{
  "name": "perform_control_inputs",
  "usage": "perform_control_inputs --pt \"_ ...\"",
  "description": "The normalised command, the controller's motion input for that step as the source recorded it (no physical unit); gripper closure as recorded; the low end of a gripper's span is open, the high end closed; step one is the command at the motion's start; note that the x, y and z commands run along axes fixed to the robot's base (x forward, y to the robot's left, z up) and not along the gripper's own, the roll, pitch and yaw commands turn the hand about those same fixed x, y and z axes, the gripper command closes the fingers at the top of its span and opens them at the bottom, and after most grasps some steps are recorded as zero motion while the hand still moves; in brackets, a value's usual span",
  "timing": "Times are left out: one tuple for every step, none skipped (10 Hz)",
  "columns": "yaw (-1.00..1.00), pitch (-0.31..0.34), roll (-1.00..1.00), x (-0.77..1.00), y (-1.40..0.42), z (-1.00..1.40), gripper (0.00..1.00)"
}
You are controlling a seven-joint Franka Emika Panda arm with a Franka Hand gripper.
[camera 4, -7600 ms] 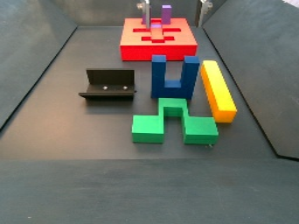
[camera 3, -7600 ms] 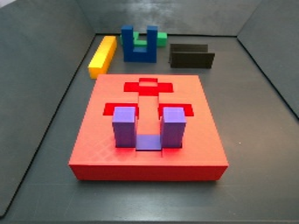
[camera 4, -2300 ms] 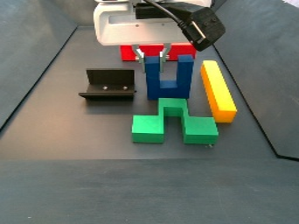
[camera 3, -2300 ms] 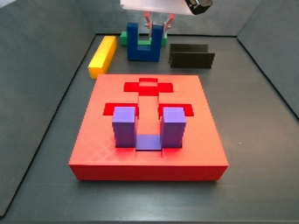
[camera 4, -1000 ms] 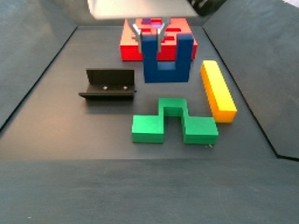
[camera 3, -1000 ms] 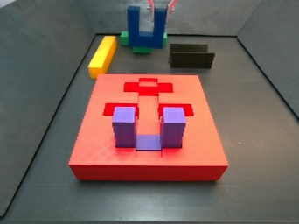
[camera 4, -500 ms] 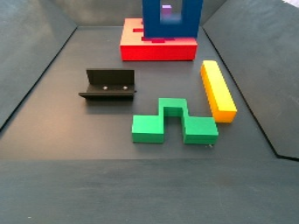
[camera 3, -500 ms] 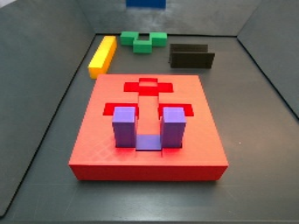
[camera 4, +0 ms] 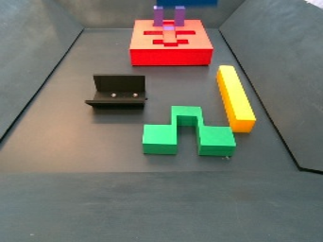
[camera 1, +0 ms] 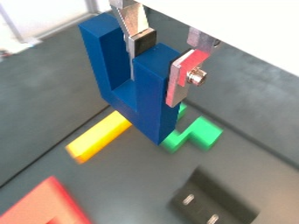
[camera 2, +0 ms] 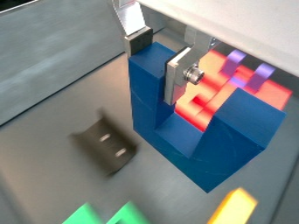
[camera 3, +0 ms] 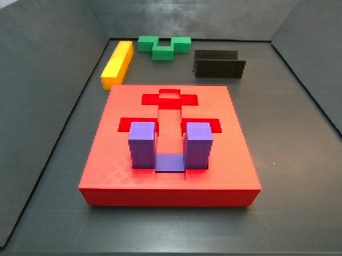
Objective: Pick up the blue object. Move up. Move to above the board. Insert the blue object.
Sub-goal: Move to above the board.
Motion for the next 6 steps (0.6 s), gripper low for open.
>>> perform_control_inputs --pt "0.00 0.015 0.15 -0.24 -1.40 0.20 1.00" --pt "0.01 0.022 0.06 -0.23 -1.40 0.20 1.00" --pt "0.00 0.028 0.03 -0.22 -1.40 0.21 1.00" --pt "0.01 0.027 0.01 -0.22 -1.40 0.22 1.00" --pt "0.01 0.038 0.00 -0.21 -1.40 0.23 1.00" --pt "0.01 0.045 0.01 -0.20 -1.40 0.25 1.00"
